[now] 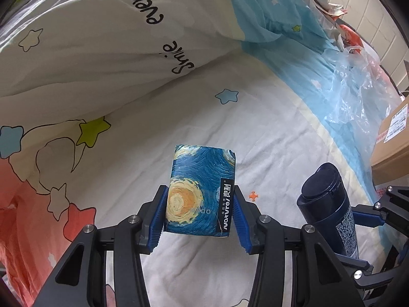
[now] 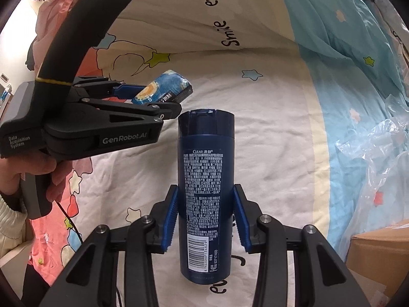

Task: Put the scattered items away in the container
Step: 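Carry the tissue pack and shampoo bottle with both grippers over the cardboard box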

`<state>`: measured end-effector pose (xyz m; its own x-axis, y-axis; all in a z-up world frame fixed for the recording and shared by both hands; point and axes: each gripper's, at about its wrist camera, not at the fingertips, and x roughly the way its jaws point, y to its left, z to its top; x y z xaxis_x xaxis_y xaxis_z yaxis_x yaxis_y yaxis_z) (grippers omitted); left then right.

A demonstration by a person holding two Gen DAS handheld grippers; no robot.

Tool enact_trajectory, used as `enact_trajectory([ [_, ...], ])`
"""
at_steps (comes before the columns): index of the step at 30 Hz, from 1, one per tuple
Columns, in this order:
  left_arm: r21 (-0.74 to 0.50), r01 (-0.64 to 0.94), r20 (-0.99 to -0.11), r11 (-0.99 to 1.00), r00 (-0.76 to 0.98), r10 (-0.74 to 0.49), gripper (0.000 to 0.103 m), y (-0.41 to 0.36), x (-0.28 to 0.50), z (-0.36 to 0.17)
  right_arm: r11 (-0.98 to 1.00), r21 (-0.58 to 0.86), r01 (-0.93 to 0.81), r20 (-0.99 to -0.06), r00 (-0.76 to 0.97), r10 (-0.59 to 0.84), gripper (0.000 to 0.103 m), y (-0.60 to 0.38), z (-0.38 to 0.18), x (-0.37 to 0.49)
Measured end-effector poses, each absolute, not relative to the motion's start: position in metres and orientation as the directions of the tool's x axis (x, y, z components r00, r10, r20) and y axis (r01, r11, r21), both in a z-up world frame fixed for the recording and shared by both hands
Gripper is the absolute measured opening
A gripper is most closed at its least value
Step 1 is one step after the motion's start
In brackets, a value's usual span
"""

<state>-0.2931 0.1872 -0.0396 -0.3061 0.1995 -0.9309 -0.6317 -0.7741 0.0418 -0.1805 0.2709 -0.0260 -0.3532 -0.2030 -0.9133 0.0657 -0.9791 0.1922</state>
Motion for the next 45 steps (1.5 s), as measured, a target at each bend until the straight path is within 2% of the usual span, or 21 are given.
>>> enact_trajectory([
  [7,0.046,-0.613,-0.932,-0.788,-0.31,0.187,0.049,0.168,-0.27,-0.019,-0.979,0.182,0.092,-0.909,-0.365,-0.203,0.038,0.261,0.005,-0.158],
  [20,0.046,-0.616,-0.925,-0.787,-0.323,0.199,0.049,0.154,-0.228,0.014,-0.985,0.126,0.115,-0.909,-0.385,-0.162,0.038,0.257,0.024,-0.134],
  [45,0.035,-0.6,-0.931,-0.799,-0.31,0.192,0.049,0.137,-0.136,0.036,-0.989,0.112,0.098,-0.879,-0.454,-0.145,0.038,0.271,0.079,-0.085],
])
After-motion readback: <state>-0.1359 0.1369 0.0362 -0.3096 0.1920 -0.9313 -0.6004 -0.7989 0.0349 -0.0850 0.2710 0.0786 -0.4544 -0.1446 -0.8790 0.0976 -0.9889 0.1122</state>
